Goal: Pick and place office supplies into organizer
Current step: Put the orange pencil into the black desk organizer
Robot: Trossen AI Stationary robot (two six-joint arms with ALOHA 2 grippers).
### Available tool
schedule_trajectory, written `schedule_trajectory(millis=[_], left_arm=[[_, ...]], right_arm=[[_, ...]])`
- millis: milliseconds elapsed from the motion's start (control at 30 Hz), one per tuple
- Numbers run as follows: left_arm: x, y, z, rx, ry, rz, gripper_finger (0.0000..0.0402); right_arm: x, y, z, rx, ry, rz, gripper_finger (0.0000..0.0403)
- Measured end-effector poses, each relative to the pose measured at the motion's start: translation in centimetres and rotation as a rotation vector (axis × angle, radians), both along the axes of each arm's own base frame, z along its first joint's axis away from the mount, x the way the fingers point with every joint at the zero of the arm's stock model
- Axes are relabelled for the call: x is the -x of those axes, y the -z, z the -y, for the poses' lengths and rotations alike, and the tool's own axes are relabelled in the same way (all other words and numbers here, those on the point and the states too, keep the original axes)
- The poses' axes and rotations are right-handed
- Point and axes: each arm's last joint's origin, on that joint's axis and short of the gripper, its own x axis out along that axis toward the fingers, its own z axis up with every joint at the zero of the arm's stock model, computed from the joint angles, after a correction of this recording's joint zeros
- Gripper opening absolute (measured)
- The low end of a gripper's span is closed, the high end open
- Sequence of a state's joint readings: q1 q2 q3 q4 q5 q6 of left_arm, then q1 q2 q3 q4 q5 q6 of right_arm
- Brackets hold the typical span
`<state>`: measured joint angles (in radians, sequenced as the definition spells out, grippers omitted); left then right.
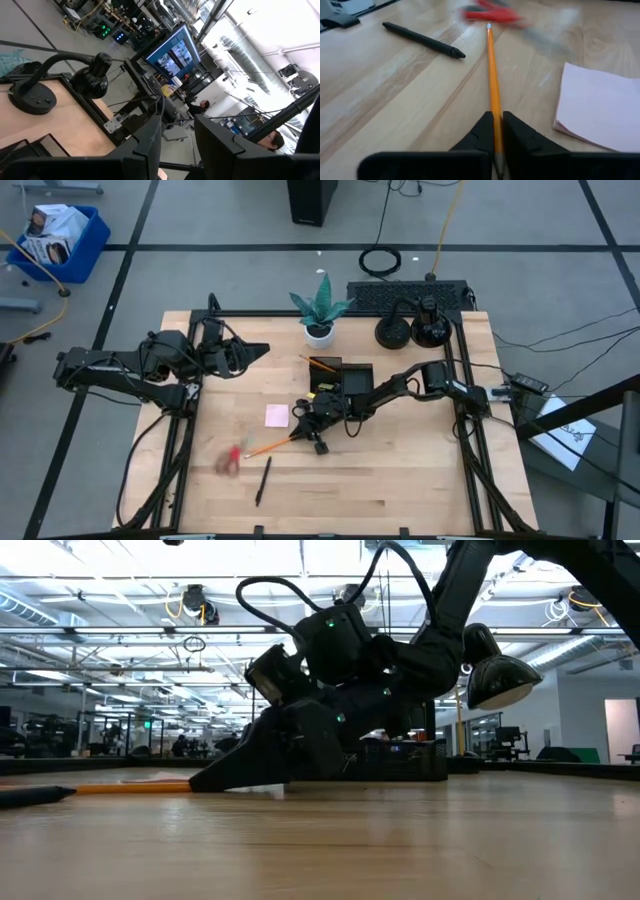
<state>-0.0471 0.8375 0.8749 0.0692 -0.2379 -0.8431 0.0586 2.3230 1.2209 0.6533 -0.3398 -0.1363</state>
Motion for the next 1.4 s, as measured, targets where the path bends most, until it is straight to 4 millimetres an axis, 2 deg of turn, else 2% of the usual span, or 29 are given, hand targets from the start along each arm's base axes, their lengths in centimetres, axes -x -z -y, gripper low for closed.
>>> schedule_trajectory(millis=[267,600,833,1067,1400], left_arm=[[0.0,0.0,-0.1,-0.022,-0.014,-0.004,0.0120],[0.0,0.0,-0.1,-0.022,-0.012,-0.003,0.0120],[0.1,-0.3,-0.2,-0.080,-0.038,0.009,0.0120],[0.7,-2.1,-0.3,-0.192,-0.106,0.163,0.0120],[4.8,-4.8,-0.5,-0.371,-0.229,0.360,0.0120]], right_arm=[[-0.2,-0.3,0.0,-0.069,0.042,0.017,0.0014],[-0.5,-2.9,-0.2,-0.124,0.079,0.087,0.0013],[-0.6,-6.4,-0.1,-0.130,0.079,0.166,0.0013],[0.0,-10.1,0.0,-0.127,0.108,0.172,0.0013],[2.1,-18.5,0.9,-0.112,0.163,0.316,0.0013]])
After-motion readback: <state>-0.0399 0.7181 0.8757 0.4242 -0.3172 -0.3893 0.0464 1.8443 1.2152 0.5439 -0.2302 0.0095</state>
